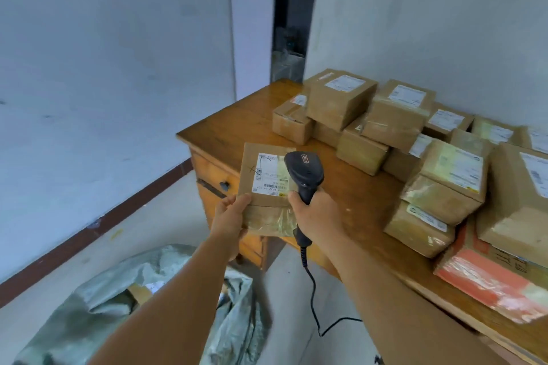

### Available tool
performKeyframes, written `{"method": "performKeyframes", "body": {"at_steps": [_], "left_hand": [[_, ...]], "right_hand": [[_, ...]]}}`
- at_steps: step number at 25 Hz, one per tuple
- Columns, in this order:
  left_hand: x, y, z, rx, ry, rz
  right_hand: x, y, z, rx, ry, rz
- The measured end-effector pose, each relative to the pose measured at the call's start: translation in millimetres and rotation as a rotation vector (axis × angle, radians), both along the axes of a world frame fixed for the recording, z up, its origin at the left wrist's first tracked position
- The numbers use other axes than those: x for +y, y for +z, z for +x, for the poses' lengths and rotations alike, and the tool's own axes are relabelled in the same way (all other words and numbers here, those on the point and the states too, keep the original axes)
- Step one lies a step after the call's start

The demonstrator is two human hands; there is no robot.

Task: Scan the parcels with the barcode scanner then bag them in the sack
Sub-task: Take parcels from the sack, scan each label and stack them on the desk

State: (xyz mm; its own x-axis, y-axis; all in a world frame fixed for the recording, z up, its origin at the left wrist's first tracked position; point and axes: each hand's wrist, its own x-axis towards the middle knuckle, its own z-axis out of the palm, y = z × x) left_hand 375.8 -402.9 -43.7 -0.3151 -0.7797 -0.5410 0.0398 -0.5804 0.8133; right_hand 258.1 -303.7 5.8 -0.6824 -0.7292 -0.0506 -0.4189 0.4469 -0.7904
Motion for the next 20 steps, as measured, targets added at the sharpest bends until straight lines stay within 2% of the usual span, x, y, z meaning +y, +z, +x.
{"method": "performKeyframes", "body": {"at_steps": [6,10,15,18,20], "left_hand": [[-10,-36,120,-0.051,0.364,-0.015],[9,-71,189,-0.180,0.550,0.026],[40,-149,247,-0.342,0.755,0.202],[49,-197,267,-0.397,0.824,0.287],[47,-250,282,-0.458,0.856,0.355]], "right_hand": [[-63,-27,78,-0.124,0.357,0.047],[-83,-59,128,-0.199,0.574,0.114],[-95,-121,178,-0.291,0.738,0.222],[-105,-173,208,-0.326,0.766,0.278],[-114,-216,230,-0.319,0.762,0.331]]}}
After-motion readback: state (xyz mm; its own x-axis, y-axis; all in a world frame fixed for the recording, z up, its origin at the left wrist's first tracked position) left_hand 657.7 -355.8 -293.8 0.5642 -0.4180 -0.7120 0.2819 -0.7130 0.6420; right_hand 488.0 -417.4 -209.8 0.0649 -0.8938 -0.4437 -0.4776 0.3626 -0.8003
